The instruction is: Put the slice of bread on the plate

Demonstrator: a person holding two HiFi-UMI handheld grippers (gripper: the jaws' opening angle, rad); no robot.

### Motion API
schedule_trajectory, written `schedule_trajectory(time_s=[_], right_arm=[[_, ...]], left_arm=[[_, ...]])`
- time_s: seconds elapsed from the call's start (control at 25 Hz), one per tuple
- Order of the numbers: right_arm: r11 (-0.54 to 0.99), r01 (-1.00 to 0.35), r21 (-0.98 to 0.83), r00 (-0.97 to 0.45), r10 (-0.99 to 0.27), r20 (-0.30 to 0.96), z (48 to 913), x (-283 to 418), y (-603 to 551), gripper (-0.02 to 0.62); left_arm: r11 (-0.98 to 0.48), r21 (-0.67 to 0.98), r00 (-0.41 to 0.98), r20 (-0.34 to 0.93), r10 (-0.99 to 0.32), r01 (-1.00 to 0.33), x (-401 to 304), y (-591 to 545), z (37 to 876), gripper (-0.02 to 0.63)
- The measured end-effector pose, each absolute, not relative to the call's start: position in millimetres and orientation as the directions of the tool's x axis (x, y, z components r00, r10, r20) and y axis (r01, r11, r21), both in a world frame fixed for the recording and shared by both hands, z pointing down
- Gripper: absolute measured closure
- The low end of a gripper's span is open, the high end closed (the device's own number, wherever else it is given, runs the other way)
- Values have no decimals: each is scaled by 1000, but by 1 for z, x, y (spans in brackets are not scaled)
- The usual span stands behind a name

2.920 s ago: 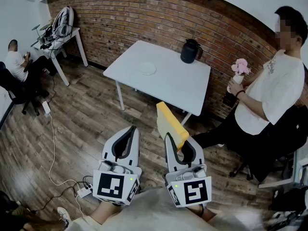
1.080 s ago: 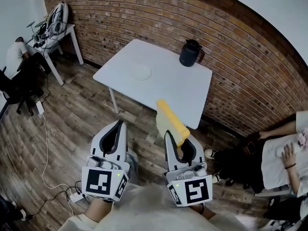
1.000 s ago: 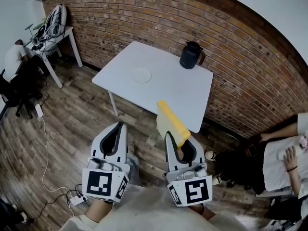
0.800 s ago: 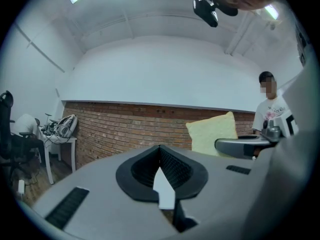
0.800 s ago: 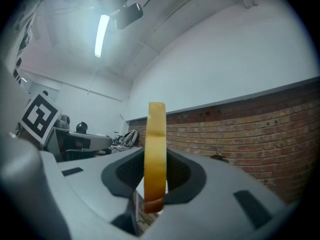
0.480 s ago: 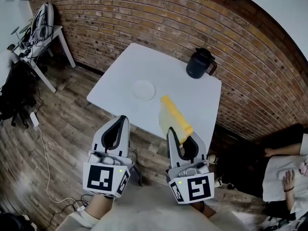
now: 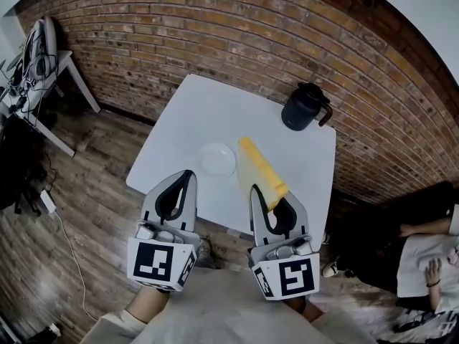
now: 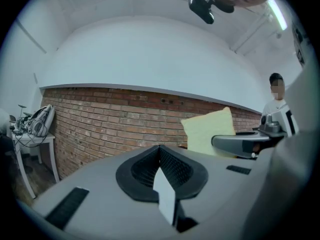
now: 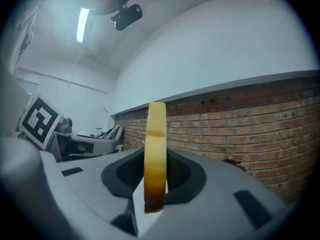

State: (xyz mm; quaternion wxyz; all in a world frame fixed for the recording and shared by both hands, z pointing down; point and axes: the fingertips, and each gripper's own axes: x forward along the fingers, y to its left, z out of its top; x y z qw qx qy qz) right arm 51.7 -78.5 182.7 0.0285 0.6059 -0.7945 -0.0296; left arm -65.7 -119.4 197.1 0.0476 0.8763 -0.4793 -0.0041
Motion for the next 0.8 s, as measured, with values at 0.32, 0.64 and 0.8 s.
schedule_trajectory(time_s=[0.32,0.64,0.8], right_arm=[[249,-964,95,-246,-968,42,190,46,-112,503],[275,-956,100,-268,-961,73,203,46,-143,503],[315,-943,106,-307,-948,86,210,39,-158,505]], left_arm=[[-540,99,546,36,-837,-836,-75,-164,202,597],[-537,121,547,79,-833,-835,-75,-179,219,595],[-545,116,555,88,-827,-830,-68,-185,225,595]])
